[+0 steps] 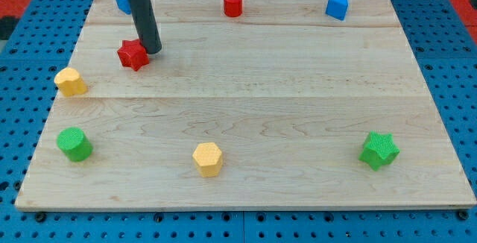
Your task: Move the yellow heart towards the yellow hexagon
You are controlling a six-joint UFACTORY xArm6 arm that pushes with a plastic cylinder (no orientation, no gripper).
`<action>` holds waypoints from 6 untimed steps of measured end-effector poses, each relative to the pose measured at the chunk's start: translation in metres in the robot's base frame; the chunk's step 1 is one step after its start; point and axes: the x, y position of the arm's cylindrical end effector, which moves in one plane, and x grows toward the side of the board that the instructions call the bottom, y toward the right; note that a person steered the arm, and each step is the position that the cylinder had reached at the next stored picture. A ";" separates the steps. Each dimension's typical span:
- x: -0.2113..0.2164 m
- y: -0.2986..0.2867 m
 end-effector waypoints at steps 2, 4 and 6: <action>-0.024 -0.092; 0.008 -0.153; 0.084 -0.128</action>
